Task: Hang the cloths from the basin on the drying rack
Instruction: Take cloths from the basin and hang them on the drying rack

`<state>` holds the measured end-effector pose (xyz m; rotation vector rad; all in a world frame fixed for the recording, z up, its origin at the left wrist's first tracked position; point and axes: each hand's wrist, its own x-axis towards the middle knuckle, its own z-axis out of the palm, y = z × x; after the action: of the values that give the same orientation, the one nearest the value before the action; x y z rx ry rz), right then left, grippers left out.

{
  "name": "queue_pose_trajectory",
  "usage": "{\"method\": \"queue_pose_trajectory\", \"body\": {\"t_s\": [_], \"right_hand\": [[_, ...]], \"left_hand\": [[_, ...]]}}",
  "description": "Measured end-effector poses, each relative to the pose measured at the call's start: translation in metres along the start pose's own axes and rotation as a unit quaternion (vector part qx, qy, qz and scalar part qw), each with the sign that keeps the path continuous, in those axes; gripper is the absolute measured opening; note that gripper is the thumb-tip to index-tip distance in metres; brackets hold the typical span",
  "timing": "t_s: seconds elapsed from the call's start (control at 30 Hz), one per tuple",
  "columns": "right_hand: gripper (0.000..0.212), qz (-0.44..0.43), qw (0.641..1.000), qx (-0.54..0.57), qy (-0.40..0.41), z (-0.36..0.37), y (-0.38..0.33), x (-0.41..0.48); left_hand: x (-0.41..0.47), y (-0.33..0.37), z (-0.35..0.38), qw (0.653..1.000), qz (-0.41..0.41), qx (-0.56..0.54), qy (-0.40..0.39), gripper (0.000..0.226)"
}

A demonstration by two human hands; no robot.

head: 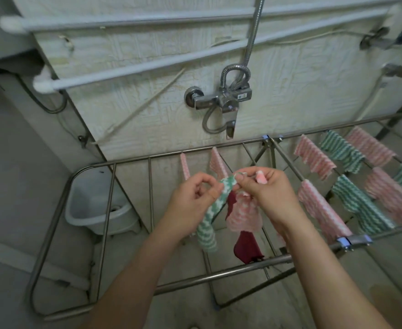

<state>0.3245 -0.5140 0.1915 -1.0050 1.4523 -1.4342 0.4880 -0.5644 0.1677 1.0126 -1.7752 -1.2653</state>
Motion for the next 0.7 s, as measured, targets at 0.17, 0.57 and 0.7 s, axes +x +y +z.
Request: {"method": "queue_pose_trajectory", "body": {"t_s": [0.17, 0.57, 0.7], "right_hand": [[0.008, -0.001, 0.998, 0.028, -0.048, -0.006, -0.013, -0.012], [0.015, -0.01, 0.999, 0.019, -0.05, -0.007, -0.017, -0.029], [0.016, -0.079, 0.973, -0.218, -0.019, -0.014, -0.01, -0.031]], "left_hand": [[-0.011, 0.013, -0.001, 0.995, 0.012, 0.089, -0.034, 0.011], [-0.024, 0.022, -0.009, 0.996, -0.001, 0.081, -0.041, 0.013], [-0.03, 0.016, -0.027, 0.981, -0.04, 0.17, -0.086, 0.019]]}}
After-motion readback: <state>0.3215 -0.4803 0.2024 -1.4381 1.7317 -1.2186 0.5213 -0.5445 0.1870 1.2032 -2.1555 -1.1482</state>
